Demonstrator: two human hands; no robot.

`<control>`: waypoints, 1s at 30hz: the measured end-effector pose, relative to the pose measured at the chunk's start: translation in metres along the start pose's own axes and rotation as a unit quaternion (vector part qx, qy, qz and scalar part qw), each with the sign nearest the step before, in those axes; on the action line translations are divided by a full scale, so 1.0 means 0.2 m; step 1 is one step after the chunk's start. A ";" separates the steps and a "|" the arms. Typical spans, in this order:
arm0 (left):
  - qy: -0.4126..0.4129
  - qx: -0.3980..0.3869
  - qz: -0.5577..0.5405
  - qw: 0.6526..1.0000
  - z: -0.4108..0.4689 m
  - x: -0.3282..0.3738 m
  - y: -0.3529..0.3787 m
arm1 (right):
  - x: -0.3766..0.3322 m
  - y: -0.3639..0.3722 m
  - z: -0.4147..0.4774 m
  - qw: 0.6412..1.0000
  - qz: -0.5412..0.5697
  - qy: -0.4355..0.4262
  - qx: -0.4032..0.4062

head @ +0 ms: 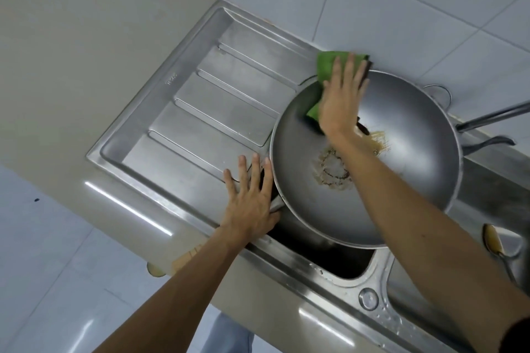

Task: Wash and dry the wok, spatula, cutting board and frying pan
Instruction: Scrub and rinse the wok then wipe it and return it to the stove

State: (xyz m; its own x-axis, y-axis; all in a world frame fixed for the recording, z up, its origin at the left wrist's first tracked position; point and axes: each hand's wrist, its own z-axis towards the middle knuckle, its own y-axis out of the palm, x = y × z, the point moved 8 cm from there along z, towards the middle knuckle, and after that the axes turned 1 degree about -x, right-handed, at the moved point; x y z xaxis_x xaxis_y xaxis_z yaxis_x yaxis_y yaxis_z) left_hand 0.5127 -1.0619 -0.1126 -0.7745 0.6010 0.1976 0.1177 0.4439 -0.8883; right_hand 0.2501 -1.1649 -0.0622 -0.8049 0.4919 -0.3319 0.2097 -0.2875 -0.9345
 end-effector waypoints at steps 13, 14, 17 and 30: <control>-0.013 -0.018 0.014 1.000 0.02 0.01 0.01 | -0.10 0.14 -0.96 0.940 0.120 -0.103 -0.301; -0.014 -0.023 0.008 1.000 0.02 0.00 0.01 | -0.05 0.10 -1.05 0.931 0.106 -0.099 -0.336; -0.012 -0.040 -0.017 0.999 0.03 0.00 0.02 | 0.12 -0.02 -1.20 0.911 0.030 -0.113 -0.395; -0.004 -0.041 -0.016 0.999 0.03 0.00 0.02 | 0.09 0.02 -1.17 0.923 -0.053 -0.048 -0.378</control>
State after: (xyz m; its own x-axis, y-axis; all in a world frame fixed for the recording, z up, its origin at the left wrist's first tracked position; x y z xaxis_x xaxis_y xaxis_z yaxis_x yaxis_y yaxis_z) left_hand 0.5097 -1.0646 -0.1182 -0.7840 0.5796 0.2223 0.1422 0.5161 -0.8446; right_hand 0.3669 -0.9643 -0.1022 -0.8809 0.3993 -0.2541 0.4251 0.4313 -0.7958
